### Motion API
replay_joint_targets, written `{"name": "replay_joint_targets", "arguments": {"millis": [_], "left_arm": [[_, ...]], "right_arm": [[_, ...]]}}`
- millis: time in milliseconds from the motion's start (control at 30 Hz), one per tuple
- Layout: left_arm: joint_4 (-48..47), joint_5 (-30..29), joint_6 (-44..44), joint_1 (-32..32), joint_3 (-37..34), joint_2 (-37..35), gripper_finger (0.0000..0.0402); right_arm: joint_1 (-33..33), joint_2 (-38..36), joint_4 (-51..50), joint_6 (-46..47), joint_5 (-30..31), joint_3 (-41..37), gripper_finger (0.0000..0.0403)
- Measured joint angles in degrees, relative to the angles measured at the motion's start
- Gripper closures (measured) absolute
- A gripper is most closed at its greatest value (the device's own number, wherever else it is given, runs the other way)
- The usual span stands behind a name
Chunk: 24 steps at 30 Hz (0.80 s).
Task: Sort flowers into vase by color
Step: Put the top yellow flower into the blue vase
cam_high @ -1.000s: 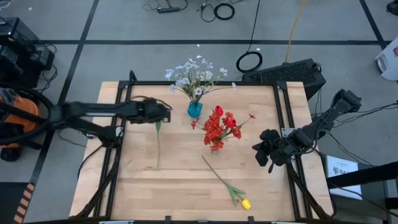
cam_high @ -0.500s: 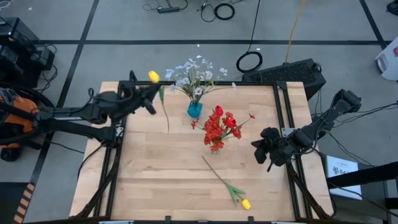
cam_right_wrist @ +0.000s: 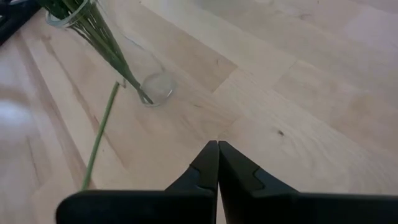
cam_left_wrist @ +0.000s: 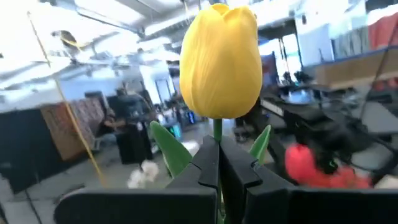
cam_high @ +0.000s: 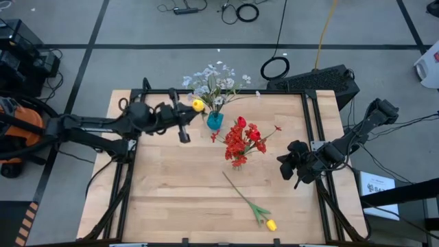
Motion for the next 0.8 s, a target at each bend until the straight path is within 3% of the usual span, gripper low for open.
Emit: {"name": "replay_joint_targets", "arguments": {"millis": [133, 367, 800], "left_arm": [[3.7, 1.1, -0.2, 3.4, -0.2, 2.7, 0.0400], [18.4, 7.7, -4.4, 10.4, -3.7, 4.7, 0.0400], [22.7, 14.4, -9.9, 18.5, -5.4, 11.9, 0.0400]], "right_arm": [[0.0, 0.0, 0.2, 0.2, 0.1, 0.0, 0.0403], [0.0, 0.2, 0.8, 0.2, 0.1, 0.0, 0.0403], [0.0, 4.3, 2.3, 2.8, 0.4, 0.0, 0.0403]]}}
